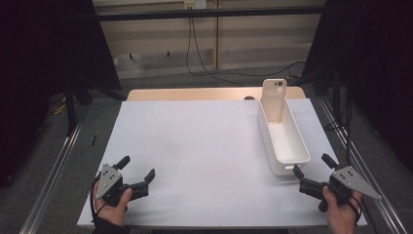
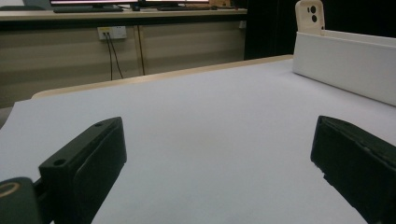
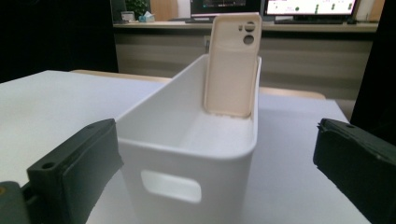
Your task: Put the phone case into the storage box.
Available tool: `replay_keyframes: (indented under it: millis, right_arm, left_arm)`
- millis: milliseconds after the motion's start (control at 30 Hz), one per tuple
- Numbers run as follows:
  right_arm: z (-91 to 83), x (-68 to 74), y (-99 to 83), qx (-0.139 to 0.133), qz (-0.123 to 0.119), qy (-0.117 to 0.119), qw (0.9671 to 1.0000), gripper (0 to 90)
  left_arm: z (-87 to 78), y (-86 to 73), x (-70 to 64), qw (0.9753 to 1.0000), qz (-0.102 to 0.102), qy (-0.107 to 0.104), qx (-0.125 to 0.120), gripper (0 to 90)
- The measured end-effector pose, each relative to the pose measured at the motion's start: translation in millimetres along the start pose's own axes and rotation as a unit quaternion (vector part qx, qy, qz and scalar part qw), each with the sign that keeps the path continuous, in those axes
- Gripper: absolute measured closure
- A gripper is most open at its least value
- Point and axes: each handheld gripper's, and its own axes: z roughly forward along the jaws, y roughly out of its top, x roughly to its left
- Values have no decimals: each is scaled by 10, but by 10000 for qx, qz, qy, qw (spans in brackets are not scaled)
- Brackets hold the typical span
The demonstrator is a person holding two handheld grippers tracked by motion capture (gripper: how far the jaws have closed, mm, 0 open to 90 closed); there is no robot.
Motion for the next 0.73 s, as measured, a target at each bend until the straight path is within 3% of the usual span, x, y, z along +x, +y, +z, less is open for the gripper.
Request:
replay_keyframes:
  millis: [167,733]
  right_arm:
    - [-76,-11,-55,40,116,-117,9999,0]
    - [-87,38,-85,36,147,-20,9999,0]
  left_arm:
    - [-17,-5,-2,10000,-25,15,4,33]
    - [-54,-22,-13,9999,-10,60,86,33]
